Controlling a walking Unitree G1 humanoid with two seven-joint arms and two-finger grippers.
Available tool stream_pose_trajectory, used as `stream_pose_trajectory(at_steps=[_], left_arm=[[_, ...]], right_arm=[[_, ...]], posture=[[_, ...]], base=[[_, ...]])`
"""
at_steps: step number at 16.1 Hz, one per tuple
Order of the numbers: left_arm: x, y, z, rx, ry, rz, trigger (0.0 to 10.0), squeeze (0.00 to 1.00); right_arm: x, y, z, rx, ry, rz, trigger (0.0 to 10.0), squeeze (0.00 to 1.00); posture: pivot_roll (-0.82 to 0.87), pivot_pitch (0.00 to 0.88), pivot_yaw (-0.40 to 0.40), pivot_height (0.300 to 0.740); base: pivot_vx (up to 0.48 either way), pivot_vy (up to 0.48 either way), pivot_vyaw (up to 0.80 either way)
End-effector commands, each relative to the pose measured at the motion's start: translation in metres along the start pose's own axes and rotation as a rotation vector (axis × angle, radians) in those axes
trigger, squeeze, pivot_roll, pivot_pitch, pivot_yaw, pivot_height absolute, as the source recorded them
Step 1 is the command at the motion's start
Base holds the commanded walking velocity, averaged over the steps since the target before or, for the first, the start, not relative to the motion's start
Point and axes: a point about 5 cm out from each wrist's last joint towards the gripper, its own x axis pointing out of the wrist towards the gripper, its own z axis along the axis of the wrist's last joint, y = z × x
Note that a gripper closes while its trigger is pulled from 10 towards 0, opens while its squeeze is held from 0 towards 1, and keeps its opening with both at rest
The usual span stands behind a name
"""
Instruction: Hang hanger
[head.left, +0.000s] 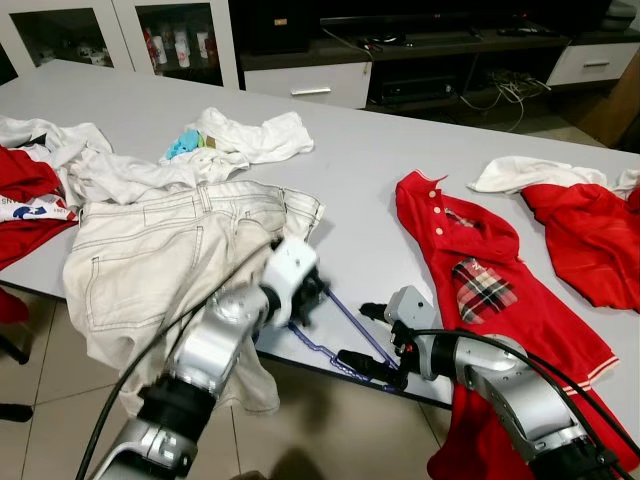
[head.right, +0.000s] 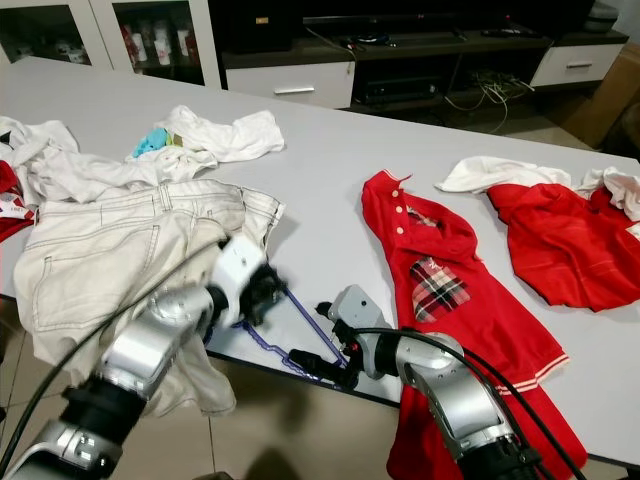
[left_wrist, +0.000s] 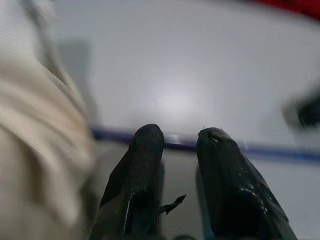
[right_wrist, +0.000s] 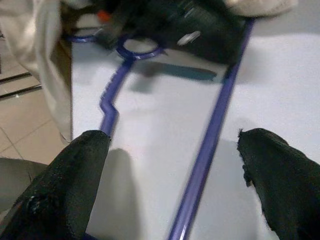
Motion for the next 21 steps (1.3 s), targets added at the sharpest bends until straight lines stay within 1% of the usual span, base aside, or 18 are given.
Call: stream_pose_trajectory(at_steps=[1,2,4,5,6,7,8,9,10,11,12,13,14,15,16,19,20,21], left_arm=[[0.0,0.0,-0.004,0.008,0.032,-0.004,10.0,0.0],[0.0,0.0,-0.005,0.007,0.041,-0.002,10.0,0.0],[-0.001,0.004,-0.007,0.002,0.059,0.01,10.0,0.0],[-0.001,0.005,-0.007,0.001,0.064,0.014,10.0,0.0],[-0.002,0.007,-0.008,-0.001,0.068,0.019,10.0,0.0],[-0.004,0.011,-0.01,-0.005,0.081,0.032,10.0,0.0],[-0.005,0.013,-0.011,-0.007,0.086,0.036,10.0,0.0],[-0.006,0.014,-0.013,-0.006,0.093,0.043,10.0,0.0],[-0.008,0.018,-0.019,-0.004,0.116,0.06,10.0,0.0],[-0.01,0.022,-0.022,0.001,0.13,0.077,10.0,0.0],[-0.01,0.024,-0.022,0.002,0.133,0.085,10.0,0.0],[-0.011,0.027,-0.022,0.004,0.136,0.097,10.0,0.0],[-0.012,0.032,-0.023,0.012,0.142,0.115,10.0,0.0],[-0.013,0.034,-0.023,0.014,0.147,0.125,10.0,0.0],[-0.013,0.035,-0.023,0.016,0.149,0.13,10.0,0.0],[-0.012,0.039,-0.018,0.043,0.126,0.159,10.0,0.0],[-0.01,0.038,-0.014,0.038,0.105,0.163,10.0,0.0],[-0.008,0.039,-0.015,0.029,0.11,0.175,10.0,0.0]], right_arm=[[0.001,-0.004,0.001,-0.005,0.021,-0.015,10.0,0.0],[0.001,-0.006,-0.002,0.001,0.042,-0.025,10.0,0.0],[0.001,-0.011,-0.015,0.024,0.129,-0.059,10.0,0.0],[0.0,-0.012,-0.019,0.033,0.153,-0.069,8.5,0.0],[-0.001,-0.014,-0.024,0.046,0.186,-0.08,8.5,0.0],[-0.004,-0.017,-0.033,0.085,0.234,-0.11,3.1,0.0],[-0.006,-0.018,-0.035,0.098,0.249,-0.121,2.6,0.0],[-0.007,-0.02,-0.037,0.107,0.258,-0.136,2.6,0.0],[-0.01,-0.023,-0.037,0.12,0.259,-0.163,6.7,0.0],[-0.011,-0.026,-0.037,0.122,0.259,-0.177,7.9,0.0],[-0.012,-0.027,-0.037,0.121,0.261,-0.182,8.2,0.0],[-0.013,-0.028,-0.037,0.121,0.265,-0.188,9.1,0.0],[-0.015,-0.029,-0.038,0.12,0.269,-0.195,9.7,0.0],[-0.016,-0.03,-0.038,0.118,0.272,-0.2,10.0,0.0],[-0.016,-0.031,-0.038,0.118,0.275,-0.204,10.0,0.0],[-0.017,-0.042,-0.032,0.083,0.25,-0.289,10.0,0.0],[-0.017,-0.047,-0.028,0.082,0.228,-0.326,10.0,0.0],[-0.018,-0.055,-0.021,0.079,0.203,-0.386,10.0,0.0]], posture=[[-0.04,0.0,-0.01,0.74],[-0.04,0.0,-0.006,0.74],[-0.04,0.0,-0.006,0.74],[-0.04,0.0,-0.006,0.74],[-0.04,0.0,-0.006,0.74],[-0.04,0.0,-0.007,0.74],[-0.04,0.0,-0.007,0.74],[-0.04,0.0,-0.008,0.74],[-0.04,0.0,-0.007,0.74],[-0.04,0.0,-0.006,0.74],[-0.04,0.0,-0.006,0.74],[-0.04,0.0,-0.007,0.74],[-0.04,0.0,-0.006,0.74],[-0.04,0.0,-0.006,0.74],[-0.04,0.0,-0.006,0.74],[-0.04,0.0,-0.007,0.74],[-0.04,0.0,-0.006,0.74],[-0.04,0.0,-0.004,0.74]], base=[[0.0,0.0,0.0],[0.0,0.0,0.0],[0.0,0.0,0.0],[0.0,0.0,0.0],[0.0,0.0,0.0],[0.0,0.0,0.0],[0.0,0.0,0.0],[0.0,0.0,0.0],[0.0,0.0,0.0],[0.0,0.0,0.0],[0.0,0.0,0.0],[0.0,0.0,0.0],[0.0,0.0,0.0],[0.0,0.0,0.0],[0.0,0.0,0.0],[0.0,0.0,0.0],[0.0,0.0,0.0],[0.0,0.0,0.0]])
